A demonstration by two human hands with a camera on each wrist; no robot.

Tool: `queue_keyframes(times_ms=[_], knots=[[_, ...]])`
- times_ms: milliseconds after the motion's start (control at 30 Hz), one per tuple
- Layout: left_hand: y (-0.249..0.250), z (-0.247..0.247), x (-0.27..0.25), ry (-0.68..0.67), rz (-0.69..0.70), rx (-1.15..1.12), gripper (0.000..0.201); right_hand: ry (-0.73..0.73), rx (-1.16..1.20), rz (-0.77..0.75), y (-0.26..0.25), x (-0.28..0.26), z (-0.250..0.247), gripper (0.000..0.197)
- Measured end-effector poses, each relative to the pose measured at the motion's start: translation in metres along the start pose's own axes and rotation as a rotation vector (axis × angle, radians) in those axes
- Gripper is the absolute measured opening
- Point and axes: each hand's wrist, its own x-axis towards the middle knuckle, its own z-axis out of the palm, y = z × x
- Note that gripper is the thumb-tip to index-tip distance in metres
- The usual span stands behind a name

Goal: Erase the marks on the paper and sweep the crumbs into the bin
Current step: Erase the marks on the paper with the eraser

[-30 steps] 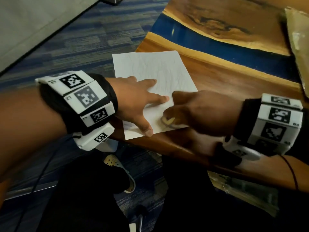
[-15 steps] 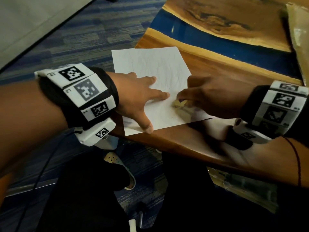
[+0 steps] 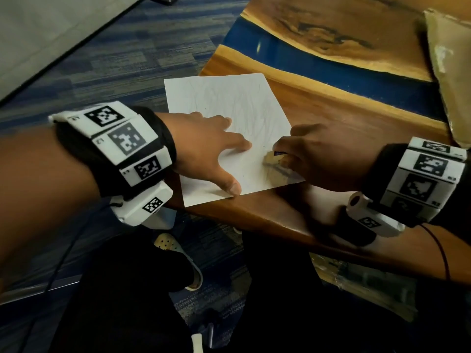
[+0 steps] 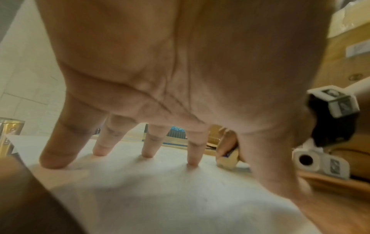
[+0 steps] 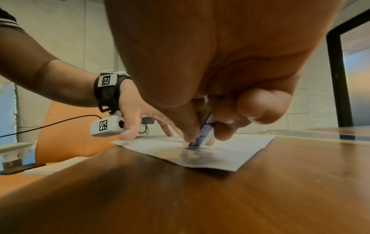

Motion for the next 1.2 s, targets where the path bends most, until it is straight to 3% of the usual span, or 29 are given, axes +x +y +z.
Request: queue_keyframes(times_ms=[100, 267, 433, 600, 767, 1000, 1167, 1200], knots=[[0.002, 0.004, 0.001, 0.037, 0.019, 0.017, 0.108, 0.008, 0.018, 0.006, -0.012, -0.004, -0.004, 0.039], [0.004, -0.003, 0.004, 0.007, 0.003, 0.056, 0.108, -0.017, 0.081, -0.205, -0.053, -0.019, -0.002, 0.033], [0.004, -0.003, 0.002, -0.012, -0.001, 0.078, 0.108, 0.031, 0.045, 0.036, -0.002, -0.001, -0.003, 0.040], [-0.001, -0.002, -0.002, -0.042, 0.019, 0.074, 0.108, -0.027, 0.094, -0.236, -0.029, -0.004, -0.005, 0.035], [0.001, -0.004, -0.004, -0.043, 0.021, 0.069, 0.108, -0.021, 0.090, 0.007, 0.018, 0.016, -0.011, 0.035], [0.008, 0.001, -0.001, 0.083, 0.035, -0.067, 0.102, 0.002, 0.121, 0.026, 0.014, 0.015, -0.007, 0.033], [0.006, -0.001, -0.004, 0.031, 0.055, -0.029, 0.111, -0.004, 0.192, -0.292, -0.037, 0.001, 0.000, 0.035], [0.006, -0.001, -0.005, 0.024, 0.056, -0.023, 0.111, -0.012, 0.199, -0.297, -0.035, 0.004, -0.002, 0.035]])
